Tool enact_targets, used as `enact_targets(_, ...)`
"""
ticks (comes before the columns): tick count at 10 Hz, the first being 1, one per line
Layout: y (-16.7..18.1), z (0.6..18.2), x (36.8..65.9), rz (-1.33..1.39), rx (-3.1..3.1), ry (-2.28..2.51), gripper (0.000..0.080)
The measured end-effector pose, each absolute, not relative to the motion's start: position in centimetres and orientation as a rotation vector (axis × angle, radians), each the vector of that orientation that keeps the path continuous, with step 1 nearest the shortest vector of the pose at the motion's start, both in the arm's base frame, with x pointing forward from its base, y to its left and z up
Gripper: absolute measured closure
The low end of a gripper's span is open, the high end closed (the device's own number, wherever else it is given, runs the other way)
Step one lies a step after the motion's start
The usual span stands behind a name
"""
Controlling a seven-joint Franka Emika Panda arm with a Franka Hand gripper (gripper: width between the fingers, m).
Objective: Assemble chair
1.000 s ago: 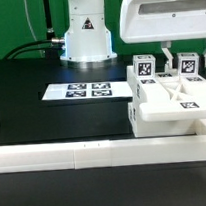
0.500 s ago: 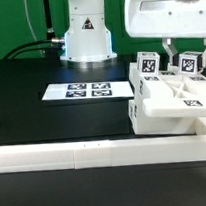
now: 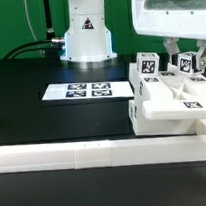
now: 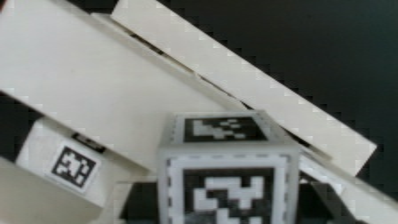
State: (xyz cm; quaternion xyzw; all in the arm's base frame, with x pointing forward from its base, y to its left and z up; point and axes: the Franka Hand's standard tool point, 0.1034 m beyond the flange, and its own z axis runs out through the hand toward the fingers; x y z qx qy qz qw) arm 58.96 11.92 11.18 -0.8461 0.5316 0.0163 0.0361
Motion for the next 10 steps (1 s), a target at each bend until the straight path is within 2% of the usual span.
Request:
enact_targets(5, 12.00, 11.18, 58.58, 0.056, -2.049, 2.252, 0.0514)
enact_targets(8, 12.23, 11.28, 58.69, 0.070, -1.899, 2.368, 0.0514)
enact_targets(9, 12.31, 11.20, 58.64, 0.073, -1.916, 2.354, 0.0436)
enact_targets(10, 12.24, 11.11, 58.51, 0.079, -1.987, 2.302, 0.0253)
